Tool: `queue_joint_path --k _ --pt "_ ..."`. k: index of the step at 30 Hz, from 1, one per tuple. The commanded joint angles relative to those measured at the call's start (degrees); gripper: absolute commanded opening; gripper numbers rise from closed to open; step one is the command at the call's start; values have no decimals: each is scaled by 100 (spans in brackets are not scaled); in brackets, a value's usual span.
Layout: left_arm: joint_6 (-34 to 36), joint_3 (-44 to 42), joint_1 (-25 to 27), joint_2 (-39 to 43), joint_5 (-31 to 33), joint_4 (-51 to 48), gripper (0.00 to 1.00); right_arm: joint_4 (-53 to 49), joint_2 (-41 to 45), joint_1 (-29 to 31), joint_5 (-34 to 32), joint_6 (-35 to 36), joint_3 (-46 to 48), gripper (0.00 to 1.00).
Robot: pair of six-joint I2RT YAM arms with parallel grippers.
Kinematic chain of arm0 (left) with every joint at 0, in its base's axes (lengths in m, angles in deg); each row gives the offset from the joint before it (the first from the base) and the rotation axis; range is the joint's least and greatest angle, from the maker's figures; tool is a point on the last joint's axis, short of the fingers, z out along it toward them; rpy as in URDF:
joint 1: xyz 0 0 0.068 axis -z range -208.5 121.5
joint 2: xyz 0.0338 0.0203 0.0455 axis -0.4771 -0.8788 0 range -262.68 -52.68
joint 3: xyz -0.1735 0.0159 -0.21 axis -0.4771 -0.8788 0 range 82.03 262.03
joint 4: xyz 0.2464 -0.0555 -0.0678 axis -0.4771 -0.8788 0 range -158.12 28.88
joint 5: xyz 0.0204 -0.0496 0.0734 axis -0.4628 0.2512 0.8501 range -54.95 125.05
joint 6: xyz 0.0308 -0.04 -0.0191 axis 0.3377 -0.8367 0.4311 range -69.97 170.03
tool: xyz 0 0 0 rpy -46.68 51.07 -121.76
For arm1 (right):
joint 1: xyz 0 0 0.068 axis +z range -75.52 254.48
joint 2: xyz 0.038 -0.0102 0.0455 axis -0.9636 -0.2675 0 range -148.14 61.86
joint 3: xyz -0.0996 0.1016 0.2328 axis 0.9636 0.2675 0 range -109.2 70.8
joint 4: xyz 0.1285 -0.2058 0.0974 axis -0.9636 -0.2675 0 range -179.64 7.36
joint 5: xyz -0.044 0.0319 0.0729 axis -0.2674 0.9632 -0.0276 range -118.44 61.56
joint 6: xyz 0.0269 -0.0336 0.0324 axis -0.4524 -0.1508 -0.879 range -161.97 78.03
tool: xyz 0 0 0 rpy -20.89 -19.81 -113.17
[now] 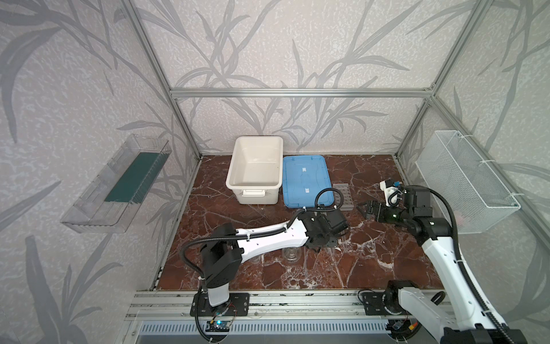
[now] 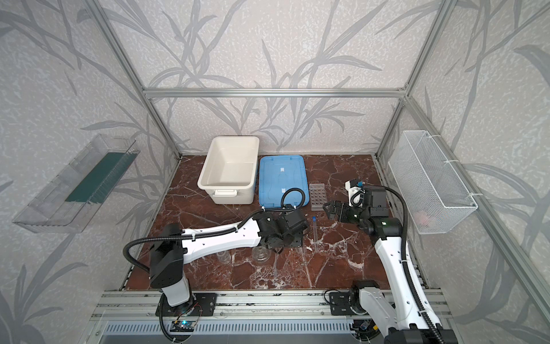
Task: Organize the chemistry lab equipment
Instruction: 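Move the left gripper over the blue-capped tubes while the right arm rises, then lower the left gripper and close it on the middle blue-capped test tube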
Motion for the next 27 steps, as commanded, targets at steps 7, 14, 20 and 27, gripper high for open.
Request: queue_joint_path --k 7,14,20,27 --pt "-389 77 -108 -592 341 -14 54 -50 228 -10 217 43 41 99" --pt "-326 328 -247 -1139 350 -336 52 -38 210 -12 121 112 95 99" --pt "-71 419 -265 -1315 458 -423 51 4 185 -10 86 121 113 99" --pt "-8 650 -273 -1525 386 -528 48 4 149 -10 36 139 100 99"
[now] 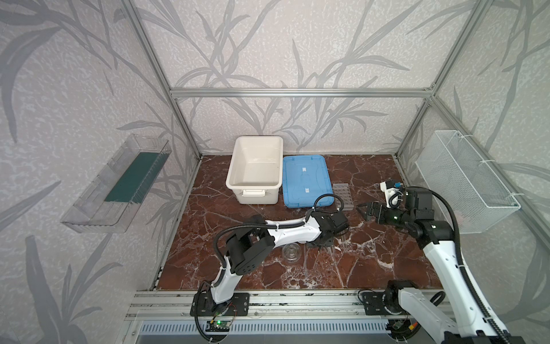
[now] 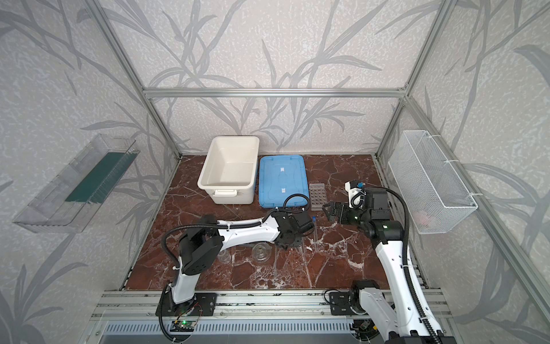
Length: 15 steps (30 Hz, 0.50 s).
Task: Organize the chemistry lab equipment
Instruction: 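Lower the left gripper and close it on the middle blue-capped test tube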
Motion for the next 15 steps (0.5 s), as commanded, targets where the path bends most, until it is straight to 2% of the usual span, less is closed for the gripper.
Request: queue_joint_path --k 1,9,13,15 --pt "77 221 -11 -188 142 -267 48 0 7 -8 -44 104 30 99" --pt "73 310 -43 -342 18 -339 46 4 -2 -8 -62 123 21 99" --pt "71 294 -28 -367 13 -345 42 0 9 -8 -74 123 30 99" --pt "66 247 -27 -376 37 -350 36 7 7 -8 -76 124 30 99"
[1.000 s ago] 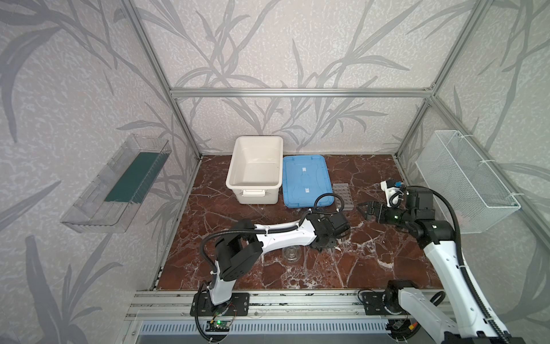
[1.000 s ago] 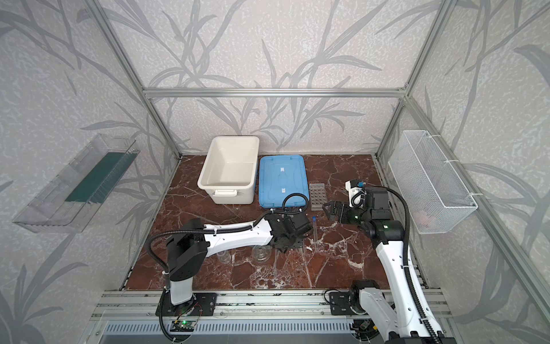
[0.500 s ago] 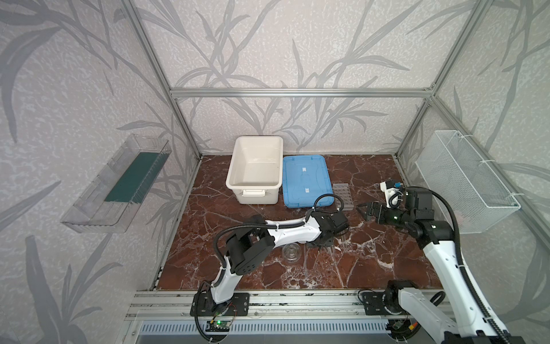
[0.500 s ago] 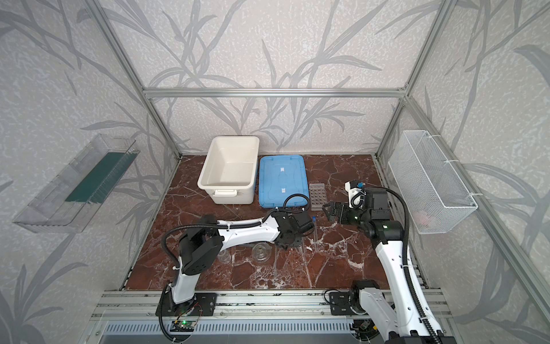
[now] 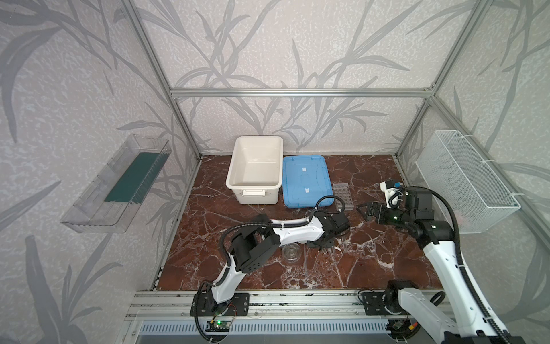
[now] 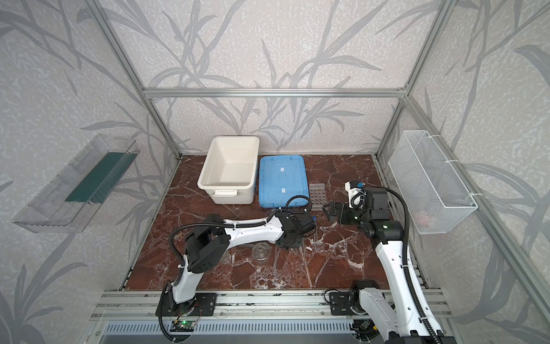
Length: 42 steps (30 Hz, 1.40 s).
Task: Organize the chemistry lab equipment
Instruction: 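Lower the left gripper and close it on the middle blue-capped test tube, then lift the tube with the left gripper while the right gripper moves to its capped end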
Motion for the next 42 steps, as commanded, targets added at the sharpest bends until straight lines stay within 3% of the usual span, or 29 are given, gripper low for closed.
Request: queue_joint_path --k 1,9,20,22,31,42 --pt "-49 105 -21 -108 91 -218 36 10 7 -8 -30 47 30 99" --pt "-124 0 -14 -174 116 -184 28 13 -11 -8 -12 30 39 99" --pt "-47 7 -5 -92 305 -270 26 58 11 -8 2 -3 94 99" --pt "-45 5 -8 -120 287 -249 18 78 -18 -8 45 -10 93 99" --pt "-46 -54 -12 -128 246 -182 19 94 -90 -9 117 -2 82 100" --pt "646 -909 -61 830 382 1390 17 215 -28 -8 170 -108 101 100"
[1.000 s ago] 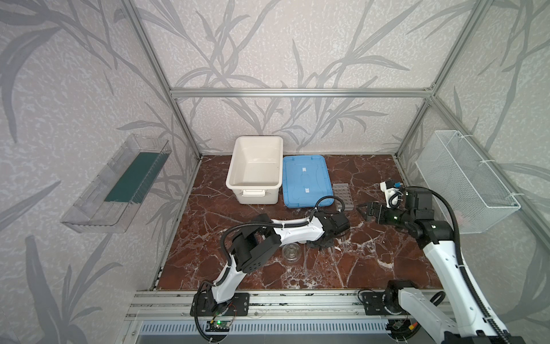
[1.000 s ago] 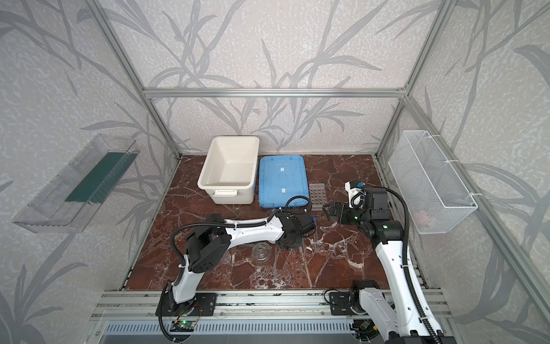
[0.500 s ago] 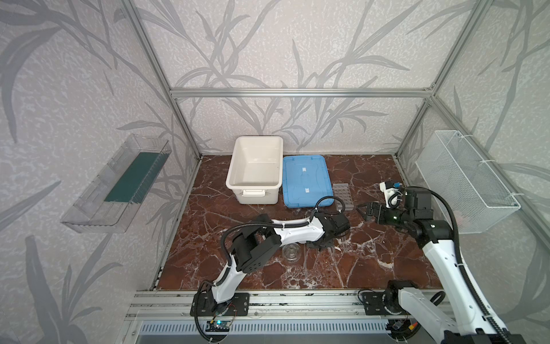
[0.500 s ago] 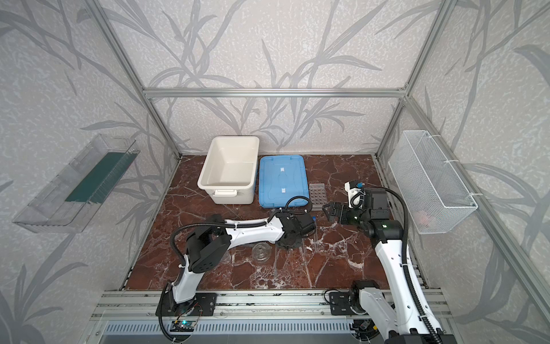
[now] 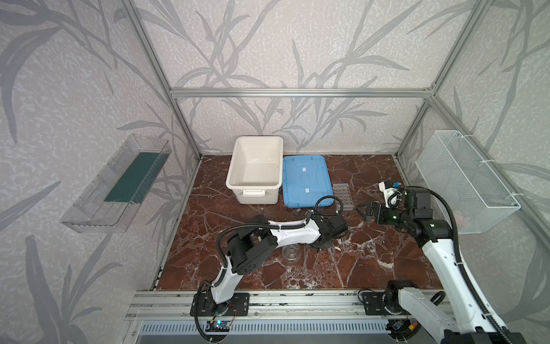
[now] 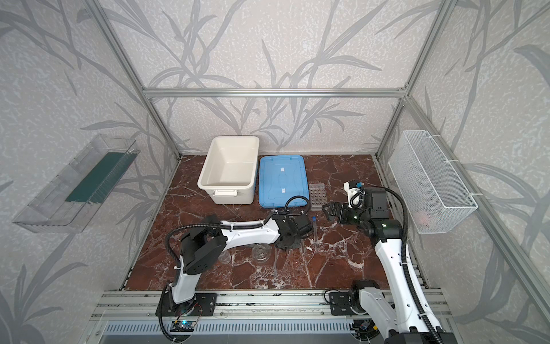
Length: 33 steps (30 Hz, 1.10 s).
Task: Organize the chemistry lab equipment
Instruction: 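Lift the tube with the left gripper while the right gripper moves to its capped end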
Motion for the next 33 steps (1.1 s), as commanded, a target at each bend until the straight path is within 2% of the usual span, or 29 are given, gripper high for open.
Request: queue_joint_path --k 1,11,15,20,26,33 --pt "363 -319 -49 524 219 738 17 157 65 -8 104 -113 63 100" --pt "1239 -1316 -109 1430 131 2122 17 248 -186 -8 356 -276 -120 99" --pt "1826 -2041 -129 2007 229 3276 17 219 -436 87 573 -423 -350 96" --pt "2299 -2568 -149 2517 16 4168 17 -30 -1008 1020 153 -387 -939 92" --pt "2567 -3027 -149 3029 -104 4716 17 437 -1856 1793 192 -707 -1345 85" --pt "2562 -3151 -155 3149 -128 4826 17 695 -2316 2184 75 -789 -1501 68"
